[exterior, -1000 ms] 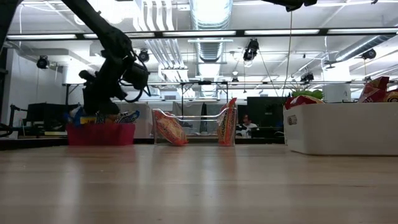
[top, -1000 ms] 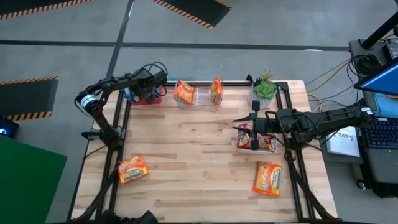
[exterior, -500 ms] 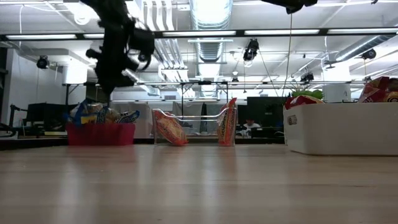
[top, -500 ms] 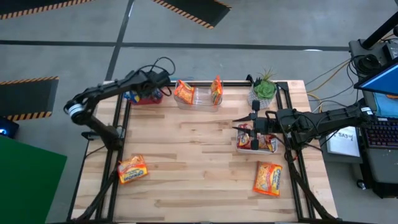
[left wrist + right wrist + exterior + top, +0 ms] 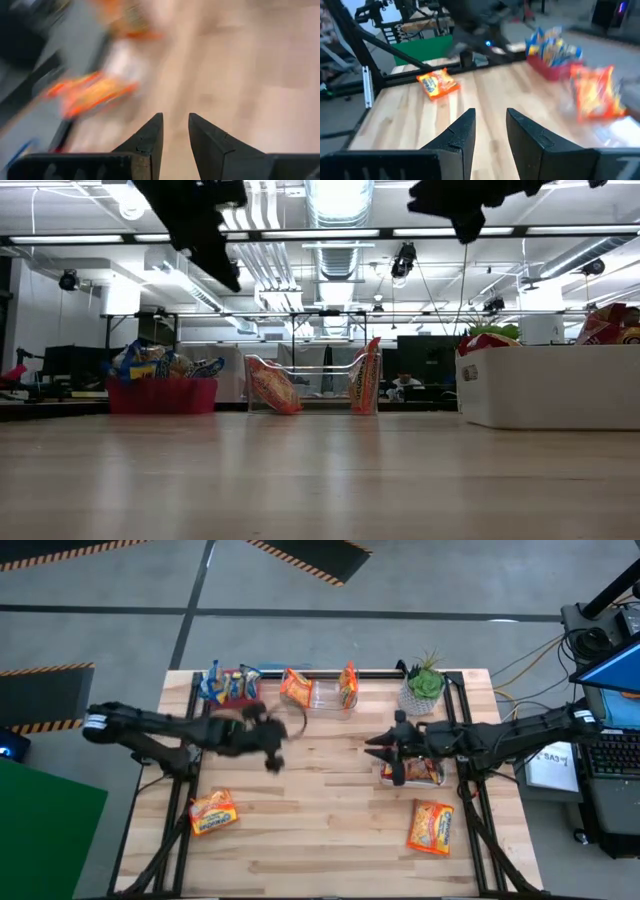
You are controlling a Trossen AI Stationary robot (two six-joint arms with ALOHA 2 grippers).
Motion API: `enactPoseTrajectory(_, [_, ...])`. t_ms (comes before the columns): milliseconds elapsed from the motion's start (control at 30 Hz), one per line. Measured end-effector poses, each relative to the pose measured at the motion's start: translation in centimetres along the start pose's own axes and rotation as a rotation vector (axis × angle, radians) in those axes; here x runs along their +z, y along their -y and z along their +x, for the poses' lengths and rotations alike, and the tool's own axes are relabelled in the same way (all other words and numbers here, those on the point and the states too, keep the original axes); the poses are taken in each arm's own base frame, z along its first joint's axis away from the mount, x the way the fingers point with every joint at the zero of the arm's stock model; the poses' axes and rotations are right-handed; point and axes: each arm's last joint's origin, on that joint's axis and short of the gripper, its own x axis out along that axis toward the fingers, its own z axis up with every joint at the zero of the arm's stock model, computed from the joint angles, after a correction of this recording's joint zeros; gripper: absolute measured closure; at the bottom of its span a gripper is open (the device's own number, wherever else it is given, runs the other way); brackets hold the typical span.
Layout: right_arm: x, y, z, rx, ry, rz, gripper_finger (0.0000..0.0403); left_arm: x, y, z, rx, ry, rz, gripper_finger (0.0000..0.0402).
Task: Sort Maruchan noodles
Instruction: Put the orange noodle pack into the transparent bin
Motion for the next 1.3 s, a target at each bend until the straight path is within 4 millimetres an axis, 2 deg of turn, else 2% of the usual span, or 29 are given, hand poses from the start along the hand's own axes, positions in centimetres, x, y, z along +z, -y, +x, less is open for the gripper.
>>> enactPoseTrajectory(133, [-0.2, -0.5, 1.1, 0.078, -0.114, 0.137, 0.0305, -0.8, 4.0, -1.7, -0.182, 0.102, 0.177, 0.0326])
enactPoseTrajectory(233, [0.7, -1.2, 1.7, 0.158, -0.227, 0.247, 0.0305, -1.2, 5.8, -3.1, -0.241, 0.141, 0.245, 0.0326])
enactPoseTrajectory(400, [1.4, -2.7, 3.0, 0.137, -0.475, 0.393, 0.0305, -1.9, 7.0, -4.1, -0.281, 0.142, 0.259, 0.0326])
enactPoseTrajectory(533, [0.7, -4.2, 3.3, 0.020, -0.754, 0.441, 0.0305, -2.6, 7.0, -4.2, -0.321, 0.052, 0.199, 0.0326])
enactPoseTrajectory(700, [-1.8, -7.1, 3.1, -0.111, -1.081, 0.444, 0.0305, -3.1, 7.0, -4.2, -0.374, -0.033, 0.078, 0.0326])
enactPoseTrajectory(833, [-5.1, -10.0, 2.2, -0.098, -1.330, 0.443, 0.0305, -3.1, 7.2, -4.3, -0.378, -0.038, 0.034, 0.0326])
enactPoseTrajectory(1000, [-9.4, -13.2, 0.6, -0.099, -1.519, 0.309, 0.0305, -3.0, 7.2, -4.4, -0.384, -0.026, 0.030, 0.0326])
enactPoseTrajectory(1167, [-13.3, -14.0, -0.5, -0.186, -1.637, 0.182, 0.0306, -3.0, 7.2, -4.4, -0.383, -0.026, 0.030, 0.0326])
enactPoseTrajectory(1300, [-15.1, -14.1, -0.9, -0.238, -1.709, 0.092, 0.0306, -2.9, 7.3, -4.4, -0.384, -0.020, 0.025, 0.0326])
